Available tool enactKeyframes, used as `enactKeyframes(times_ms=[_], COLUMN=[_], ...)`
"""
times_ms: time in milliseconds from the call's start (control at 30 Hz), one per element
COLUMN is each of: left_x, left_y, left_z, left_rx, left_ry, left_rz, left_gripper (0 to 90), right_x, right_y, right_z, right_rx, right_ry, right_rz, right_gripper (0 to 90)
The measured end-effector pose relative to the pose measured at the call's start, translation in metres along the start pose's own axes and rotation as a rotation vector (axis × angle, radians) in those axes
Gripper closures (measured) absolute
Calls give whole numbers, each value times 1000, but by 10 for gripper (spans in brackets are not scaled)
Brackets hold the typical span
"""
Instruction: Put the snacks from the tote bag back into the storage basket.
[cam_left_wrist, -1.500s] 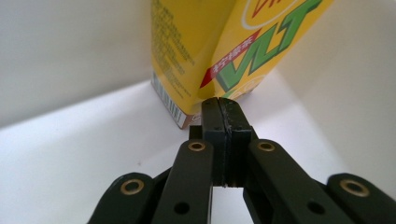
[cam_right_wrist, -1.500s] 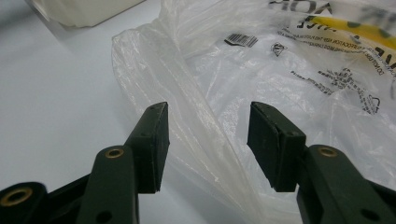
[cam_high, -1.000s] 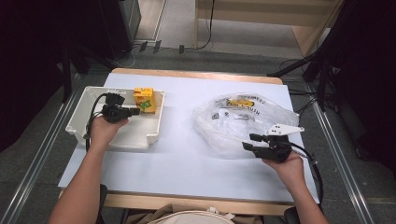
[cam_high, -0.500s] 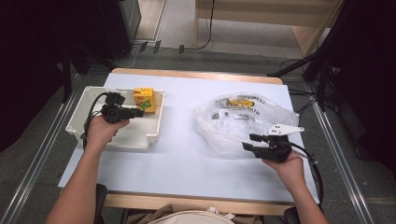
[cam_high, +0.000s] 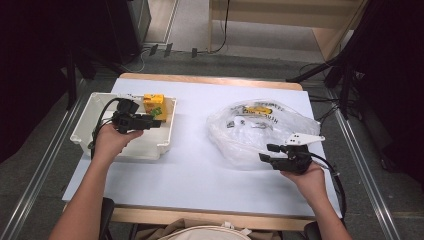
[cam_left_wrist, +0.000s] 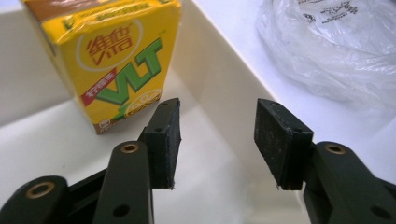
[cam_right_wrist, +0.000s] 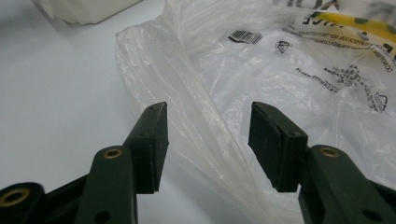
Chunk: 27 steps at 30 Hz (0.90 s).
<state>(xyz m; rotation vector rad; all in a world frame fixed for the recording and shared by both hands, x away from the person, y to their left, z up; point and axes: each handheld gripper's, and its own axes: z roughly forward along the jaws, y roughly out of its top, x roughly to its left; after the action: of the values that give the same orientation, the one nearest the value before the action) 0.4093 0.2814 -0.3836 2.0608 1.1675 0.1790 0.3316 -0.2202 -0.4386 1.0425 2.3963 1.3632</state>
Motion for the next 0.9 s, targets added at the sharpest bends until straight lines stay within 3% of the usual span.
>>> enactKeyframes(times_ms=[400, 733, 900], left_x=[-35, -65, -81], left_y=[10, 15, 16], left_z=[1, 6, 10], left_rx=[21, 17, 10], left_ry=[-68, -108, -131], left_rz=[65, 110, 152], left_gripper=[450, 427, 423], right_x=[1, 2, 2], right_y=[0, 0, 0], right_z=[1, 1, 1], right_rx=[6, 8, 6], right_ry=[6, 8, 7], right_rz=[3, -1, -3], right_gripper=[477, 474, 474])
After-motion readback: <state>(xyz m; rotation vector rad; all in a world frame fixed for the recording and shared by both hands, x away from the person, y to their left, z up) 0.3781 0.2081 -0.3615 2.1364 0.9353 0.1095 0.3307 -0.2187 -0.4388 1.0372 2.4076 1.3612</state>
